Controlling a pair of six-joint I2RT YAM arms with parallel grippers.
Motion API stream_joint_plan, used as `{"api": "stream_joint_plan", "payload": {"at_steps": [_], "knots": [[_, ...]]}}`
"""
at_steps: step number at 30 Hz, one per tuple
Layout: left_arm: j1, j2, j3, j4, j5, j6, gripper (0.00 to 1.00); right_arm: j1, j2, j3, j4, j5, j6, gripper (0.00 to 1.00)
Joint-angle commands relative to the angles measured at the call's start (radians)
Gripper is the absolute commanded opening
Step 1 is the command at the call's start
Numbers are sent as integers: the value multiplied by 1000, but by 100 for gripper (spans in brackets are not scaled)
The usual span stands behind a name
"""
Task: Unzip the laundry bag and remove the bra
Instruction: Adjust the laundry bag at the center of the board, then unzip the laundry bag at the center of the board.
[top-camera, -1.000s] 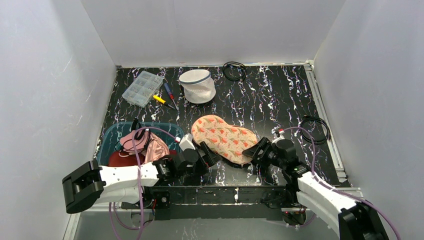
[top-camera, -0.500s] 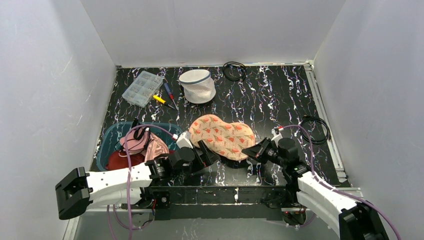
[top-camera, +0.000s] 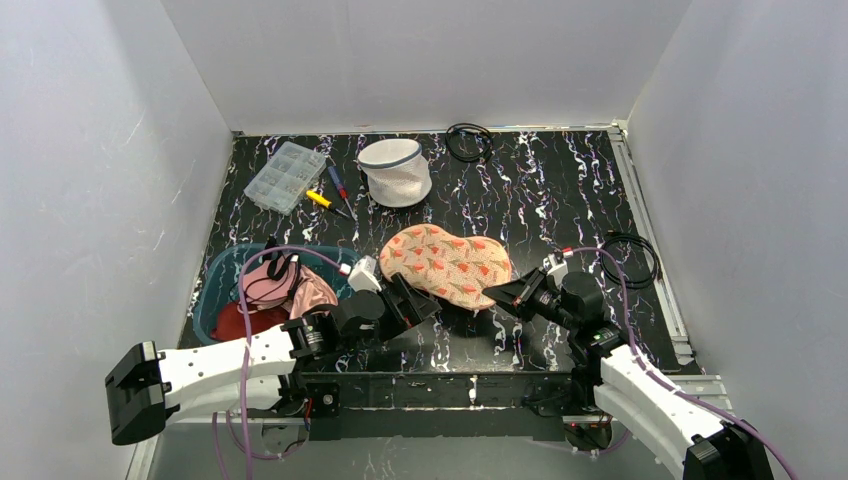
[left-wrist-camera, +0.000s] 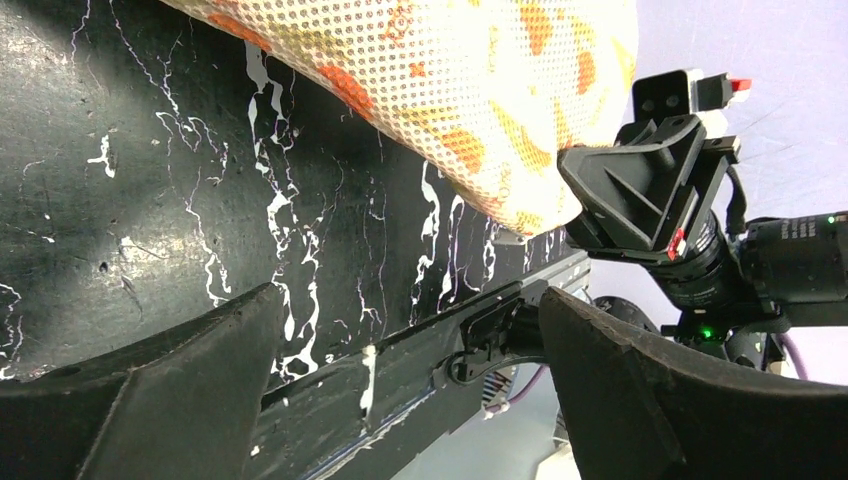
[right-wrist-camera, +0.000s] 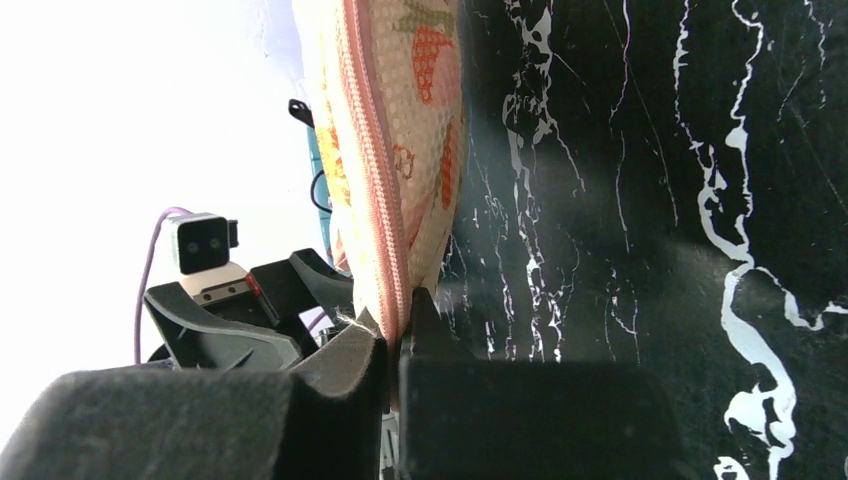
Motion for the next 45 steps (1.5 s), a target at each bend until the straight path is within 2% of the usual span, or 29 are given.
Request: {"api": "stream_joint_plan", "payload": {"at_steps": [1, 6, 18, 29, 35, 45], "knots": [[-5, 7, 43, 10, -61, -51, 98, 3, -27, 39, 62, 7, 78, 1], [-5, 47, 82, 29, -88, -80, 98, 4, -51, 44, 62, 11, 110, 1], [-5, 257, 182, 82, -102, -133, 98, 7, -74, 51, 54, 10, 132, 1], [54, 315, 208, 91, -118, -224, 97, 9, -88, 53, 55, 3, 136, 1], [85, 338, 208, 117, -107, -244, 90, 8, -97, 52, 47, 0, 135, 1], [121, 399, 216, 155, -89, -253, 70, 10, -103, 41, 44, -5, 131, 1]]}}
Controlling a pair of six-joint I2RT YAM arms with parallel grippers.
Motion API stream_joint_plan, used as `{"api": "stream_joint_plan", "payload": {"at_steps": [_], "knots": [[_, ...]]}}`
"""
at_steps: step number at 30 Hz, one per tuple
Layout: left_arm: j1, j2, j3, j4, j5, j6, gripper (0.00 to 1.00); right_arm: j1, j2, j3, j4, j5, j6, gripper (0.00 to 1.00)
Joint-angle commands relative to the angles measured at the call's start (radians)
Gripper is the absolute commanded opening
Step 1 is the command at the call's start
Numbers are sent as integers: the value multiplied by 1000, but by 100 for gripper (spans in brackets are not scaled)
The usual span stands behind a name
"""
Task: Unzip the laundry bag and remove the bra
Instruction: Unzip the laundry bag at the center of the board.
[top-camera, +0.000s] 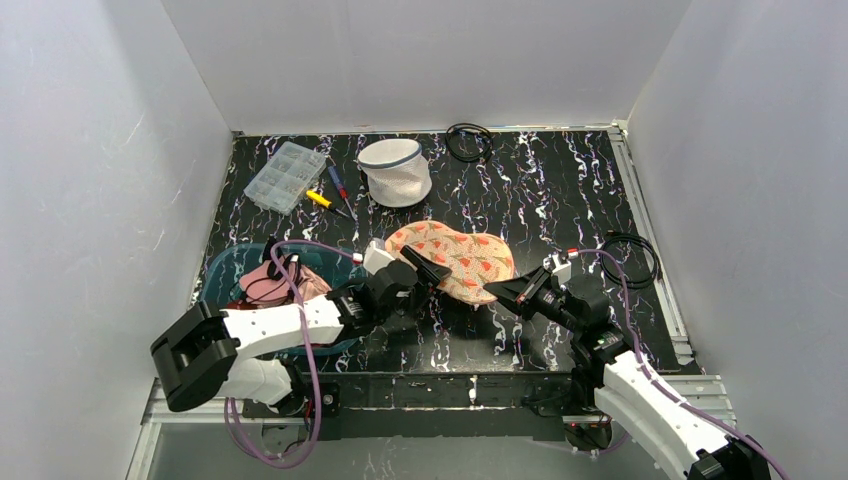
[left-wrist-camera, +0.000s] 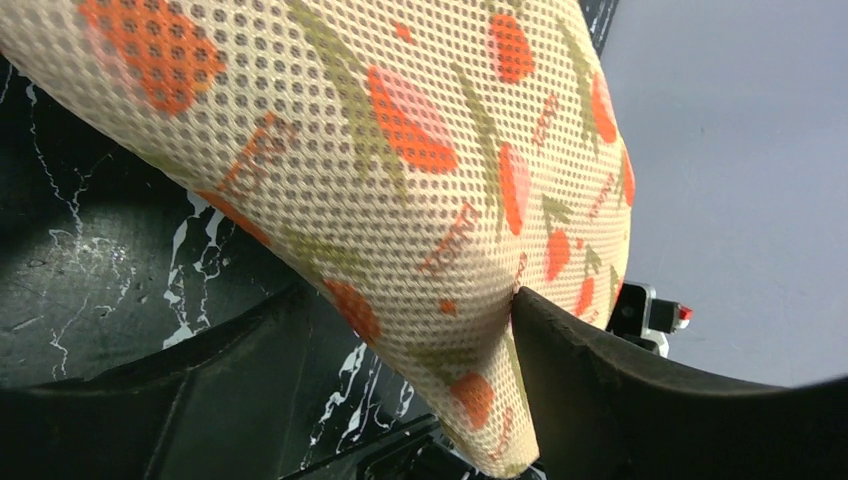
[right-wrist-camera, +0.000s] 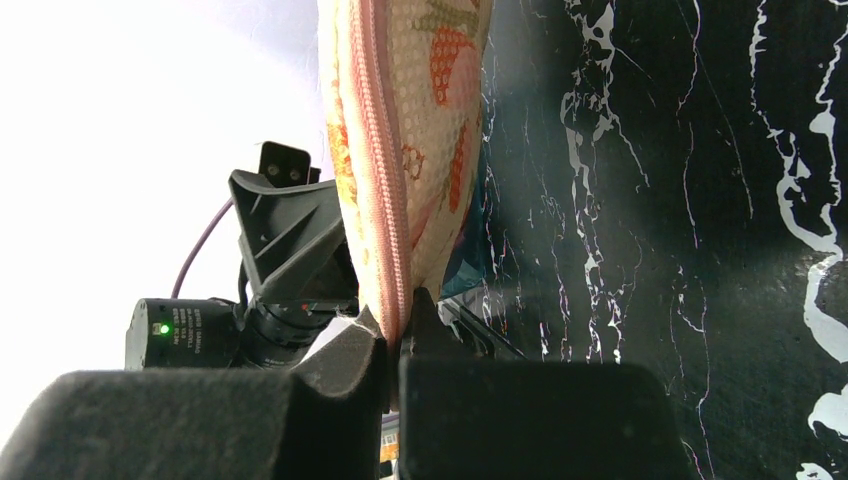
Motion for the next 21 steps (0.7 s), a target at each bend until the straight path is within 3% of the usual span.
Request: {"api": "stream_joint_plan", "payload": {"at_steps": [1, 19, 21], "knots": [[18, 27, 39, 14, -14, -3, 68, 7, -21, 42, 40, -7, 6, 1], [28, 18, 45, -2, -44, 59, 24, 8, -57, 54, -53, -3, -46, 2], [28, 11, 53, -27, -51, 71, 20, 7, -64, 72, -90, 5, -83, 21]]}}
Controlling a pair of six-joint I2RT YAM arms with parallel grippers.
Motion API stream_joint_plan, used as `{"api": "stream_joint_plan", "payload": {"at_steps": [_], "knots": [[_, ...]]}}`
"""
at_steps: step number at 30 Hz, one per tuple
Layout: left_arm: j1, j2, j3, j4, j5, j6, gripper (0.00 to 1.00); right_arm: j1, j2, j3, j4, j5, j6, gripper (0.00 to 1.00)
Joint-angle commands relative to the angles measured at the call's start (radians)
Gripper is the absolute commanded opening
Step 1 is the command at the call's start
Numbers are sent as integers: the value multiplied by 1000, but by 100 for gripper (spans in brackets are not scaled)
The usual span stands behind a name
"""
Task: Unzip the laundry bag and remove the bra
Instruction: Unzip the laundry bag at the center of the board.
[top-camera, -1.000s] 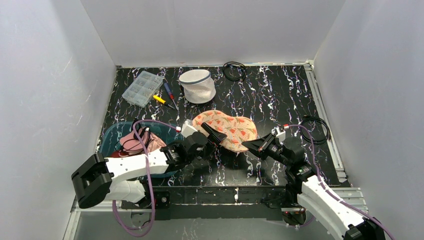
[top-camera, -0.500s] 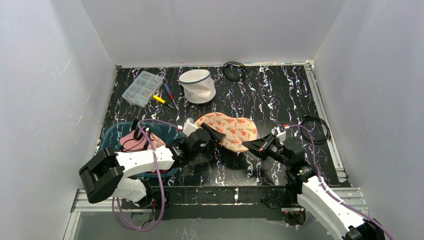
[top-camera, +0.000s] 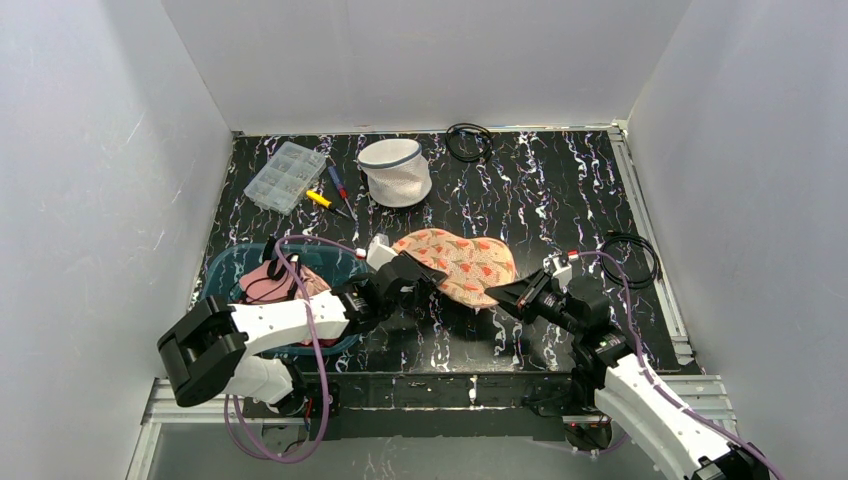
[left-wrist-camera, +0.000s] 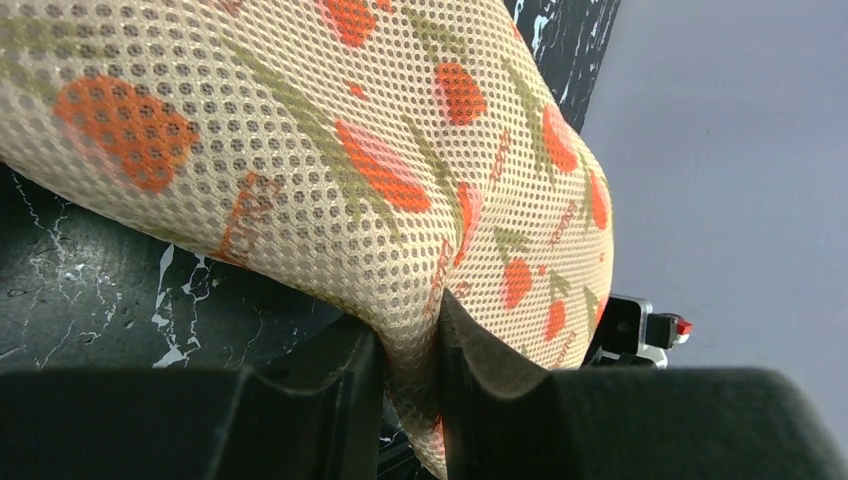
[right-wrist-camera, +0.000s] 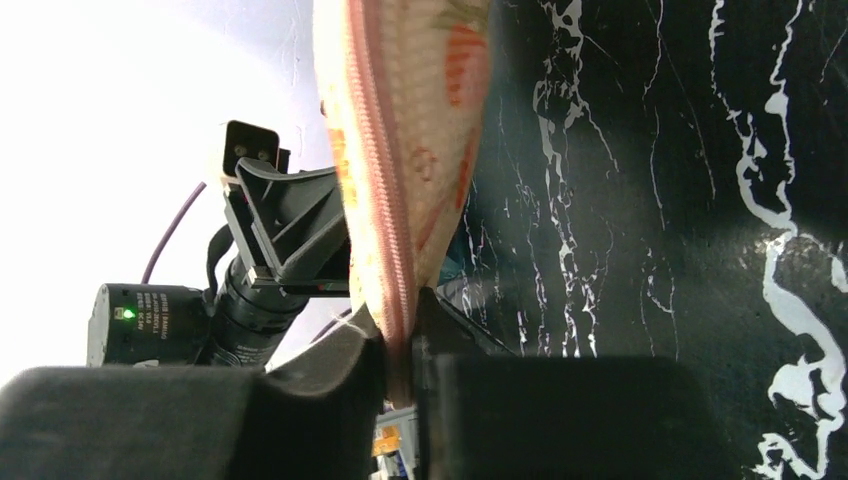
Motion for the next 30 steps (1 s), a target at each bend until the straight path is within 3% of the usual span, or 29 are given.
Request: {"api": "stream_joint_plan", "payload": {"at_steps": [1, 3, 5, 9, 12, 18, 22, 26, 30], "knots": [[5, -51, 24, -62, -58, 42, 18, 7, -28, 85, -40, 9, -88, 32], [7, -64, 31, -101, -68, 45, 15, 7, -28, 118, -107, 26, -152, 57], [7, -73, 54, -184, -87, 52, 10, 7, -16, 151, -148, 27, -210, 72], [7, -96, 79, -268, -106, 81, 1, 6, 18, 221, -276, 37, -357, 86], [7, -104, 124, -348, -121, 116, 0, 7, 42, 298, -397, 67, -515, 98], [7, -88, 228, -505, -147, 208, 0, 13, 70, 514, -665, 249, -842, 99], [7, -47, 320, -615, -166, 275, 0, 25, 123, 630, -686, 405, -897, 98], [33, -19, 387, -679, -167, 339, 0, 51, 285, 779, -678, 582, -948, 95], [73, 2, 421, -698, -128, 386, 0, 207, 447, 916, -701, 870, -985, 95]]}}
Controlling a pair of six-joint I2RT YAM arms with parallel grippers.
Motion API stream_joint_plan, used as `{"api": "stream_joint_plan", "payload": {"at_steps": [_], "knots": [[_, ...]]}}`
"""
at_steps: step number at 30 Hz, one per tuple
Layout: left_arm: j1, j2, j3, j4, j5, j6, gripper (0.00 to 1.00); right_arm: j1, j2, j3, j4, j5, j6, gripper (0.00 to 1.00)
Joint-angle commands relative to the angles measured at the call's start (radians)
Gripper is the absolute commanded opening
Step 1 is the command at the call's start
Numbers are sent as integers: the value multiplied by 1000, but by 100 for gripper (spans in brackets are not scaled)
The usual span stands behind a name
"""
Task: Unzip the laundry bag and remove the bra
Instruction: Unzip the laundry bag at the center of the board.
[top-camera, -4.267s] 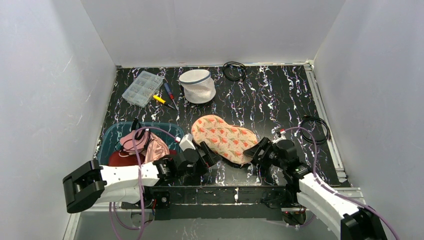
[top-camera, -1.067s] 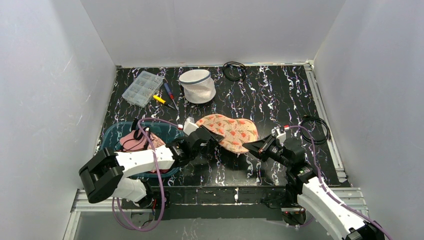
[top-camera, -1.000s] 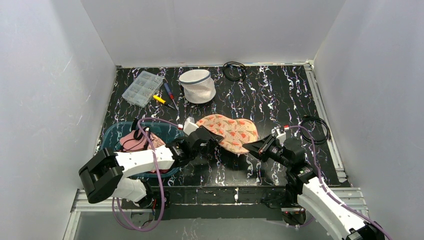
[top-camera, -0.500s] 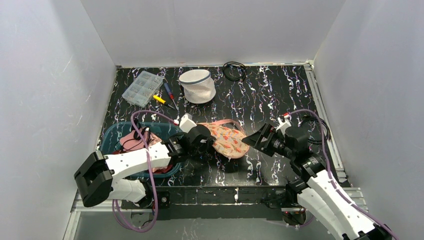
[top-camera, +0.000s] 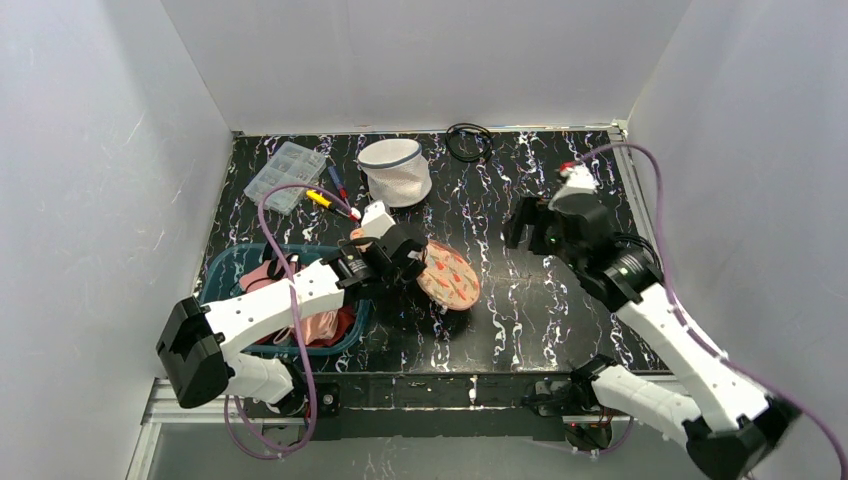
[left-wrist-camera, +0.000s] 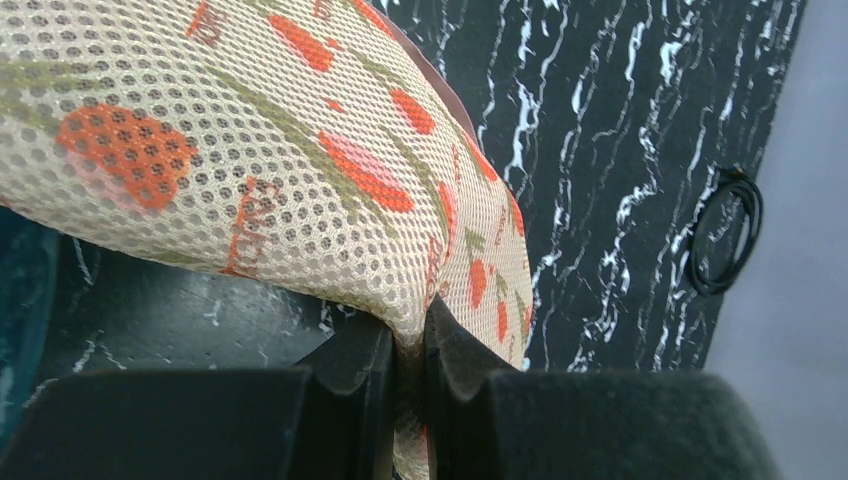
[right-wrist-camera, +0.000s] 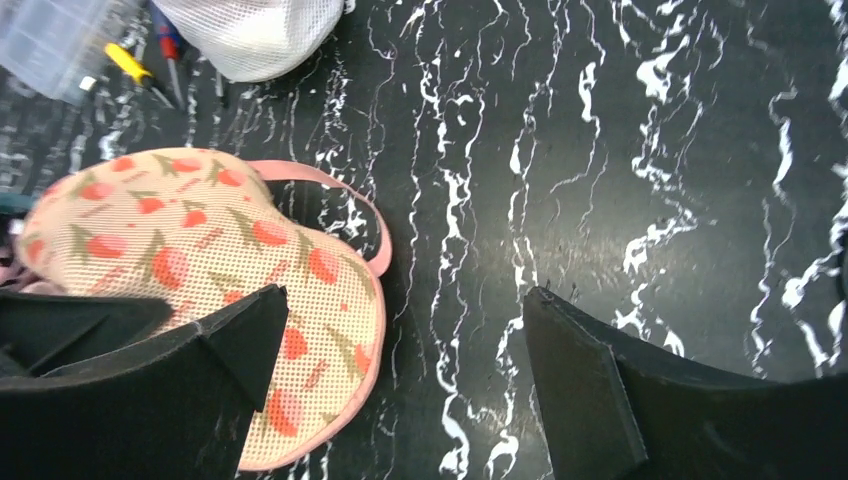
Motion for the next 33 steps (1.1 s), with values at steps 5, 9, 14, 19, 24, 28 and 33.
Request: {"api": "stream_joint_plan", "payload": {"at_steps": [5, 9, 14, 19, 24, 28, 33], "knots": [[65, 19, 62, -91, 32, 92, 0, 302, 139, 64, 39, 613, -39, 97], [67, -5, 51, -136, 57, 32, 0, 303, 42, -133, 176, 537, -72, 98], [80, -25, 59, -204, 101, -29, 0, 298, -95, -252, 209, 308, -29, 99], [103, -38, 77, -263, 138, -104, 0, 298, -220, -325, 276, 22, 37, 99], [119, -69, 55, -236, 157, -171, 0, 297, -295, -398, 308, -123, 122, 97], [125, -55, 72, -262, 165, -238, 0, 297, -299, -435, 348, -250, 182, 89], [129, -13, 116, -308, 176, -321, 0, 305, -262, -473, 418, -321, 252, 78]]}}
